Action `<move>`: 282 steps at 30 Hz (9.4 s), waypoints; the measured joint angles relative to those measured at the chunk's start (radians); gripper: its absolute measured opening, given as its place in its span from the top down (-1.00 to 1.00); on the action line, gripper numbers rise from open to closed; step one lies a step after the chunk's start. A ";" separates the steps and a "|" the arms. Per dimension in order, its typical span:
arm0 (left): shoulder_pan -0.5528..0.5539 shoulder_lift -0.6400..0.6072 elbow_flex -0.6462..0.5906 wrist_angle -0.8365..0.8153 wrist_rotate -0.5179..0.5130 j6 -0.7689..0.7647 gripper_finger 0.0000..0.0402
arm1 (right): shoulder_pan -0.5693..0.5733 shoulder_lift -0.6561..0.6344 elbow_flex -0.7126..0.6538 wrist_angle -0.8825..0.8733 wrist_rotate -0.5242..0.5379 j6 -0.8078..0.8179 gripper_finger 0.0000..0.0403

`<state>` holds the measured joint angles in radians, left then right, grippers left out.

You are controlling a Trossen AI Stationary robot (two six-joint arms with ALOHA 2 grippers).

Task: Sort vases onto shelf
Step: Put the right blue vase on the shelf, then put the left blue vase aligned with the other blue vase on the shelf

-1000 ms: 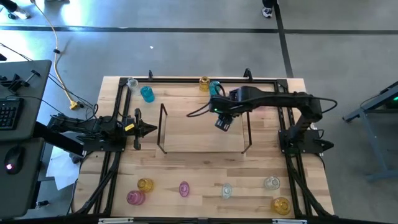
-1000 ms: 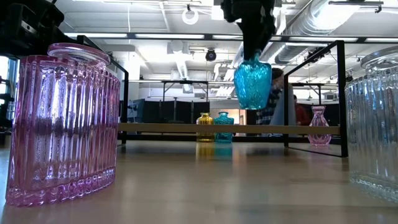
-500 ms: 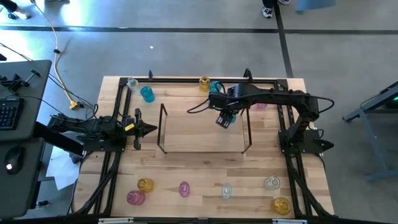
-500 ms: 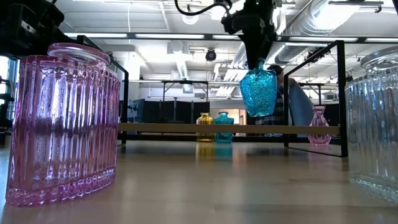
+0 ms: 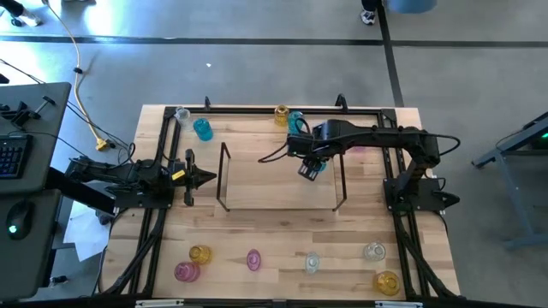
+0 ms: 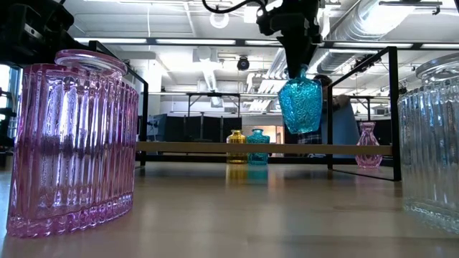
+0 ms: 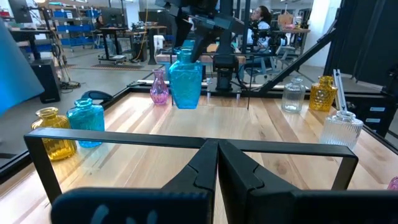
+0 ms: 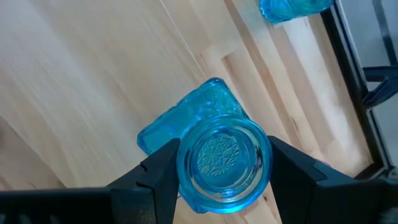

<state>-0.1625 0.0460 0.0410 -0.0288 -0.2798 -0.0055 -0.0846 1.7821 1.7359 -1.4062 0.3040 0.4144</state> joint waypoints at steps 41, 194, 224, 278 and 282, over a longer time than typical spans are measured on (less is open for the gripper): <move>0.000 0.000 0.000 0.000 0.000 -0.001 0.98 | 0.030 0.006 -0.096 0.102 -0.010 0.061 0.12; 0.000 0.000 0.000 0.001 0.000 0.000 0.98 | 0.106 0.118 0.014 0.077 -0.143 -0.145 0.97; 0.000 0.000 0.000 0.000 0.000 -0.001 0.98 | 0.080 0.118 0.015 0.033 -0.016 -0.135 0.97; 0.000 0.000 0.000 0.000 0.000 -0.001 0.98 | 0.143 0.061 0.089 0.212 -0.025 -0.415 1.00; 0.000 0.000 0.000 0.000 0.000 -0.001 0.98 | 0.134 -0.009 0.004 0.415 -0.114 -0.513 1.00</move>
<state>-0.1624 0.0459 0.0410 -0.0288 -0.2798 -0.0063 0.0495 1.7734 1.7400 -0.9916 0.1897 -0.0981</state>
